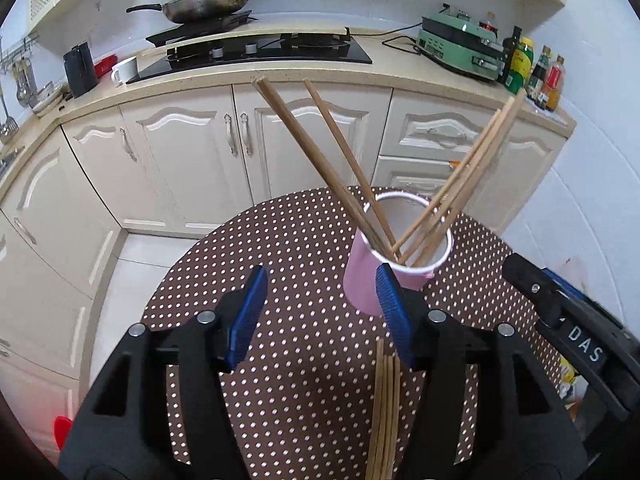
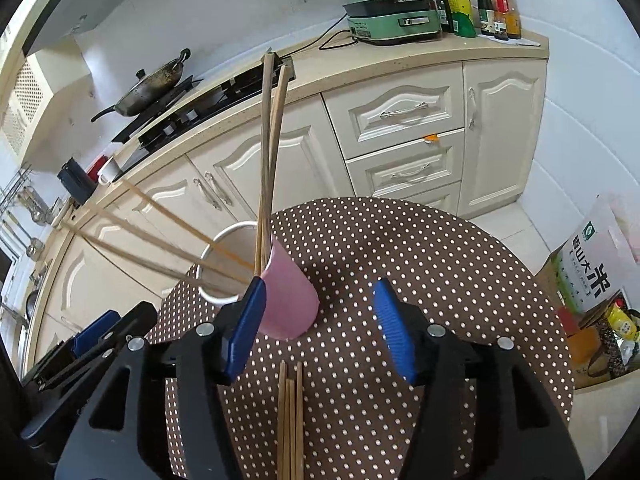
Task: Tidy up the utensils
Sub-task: 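Move both open grippers back down to the remaining chopsticks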
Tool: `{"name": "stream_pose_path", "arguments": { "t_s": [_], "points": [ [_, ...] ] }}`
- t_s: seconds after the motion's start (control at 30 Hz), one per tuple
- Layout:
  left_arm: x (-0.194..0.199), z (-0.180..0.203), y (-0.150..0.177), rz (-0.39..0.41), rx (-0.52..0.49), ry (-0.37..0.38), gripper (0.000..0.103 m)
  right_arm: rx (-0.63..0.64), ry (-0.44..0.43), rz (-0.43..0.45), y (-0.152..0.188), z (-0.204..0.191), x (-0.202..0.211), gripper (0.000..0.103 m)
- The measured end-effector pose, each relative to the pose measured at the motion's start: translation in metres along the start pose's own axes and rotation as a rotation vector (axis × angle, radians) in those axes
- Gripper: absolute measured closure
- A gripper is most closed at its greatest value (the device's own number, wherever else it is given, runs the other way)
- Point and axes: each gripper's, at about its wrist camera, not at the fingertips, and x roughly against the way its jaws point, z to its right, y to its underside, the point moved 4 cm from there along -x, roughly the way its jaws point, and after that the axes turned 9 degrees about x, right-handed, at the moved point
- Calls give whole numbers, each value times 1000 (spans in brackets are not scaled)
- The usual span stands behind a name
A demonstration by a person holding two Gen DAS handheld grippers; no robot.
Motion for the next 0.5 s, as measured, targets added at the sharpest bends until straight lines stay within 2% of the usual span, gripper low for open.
{"name": "stream_pose_path", "arguments": {
  "t_s": [0.13,0.4,0.5],
  "points": [
    [10,0,12,-5,-22,-8,42,8,-9,-23,9,0,9,46],
    [26,-9,38,-31,-29,-36,40,40,-22,-135,41,0,13,45],
    [28,-13,52,-57,-34,-50,38,79,-7,-198,58,-2,9,39]
  ]
}}
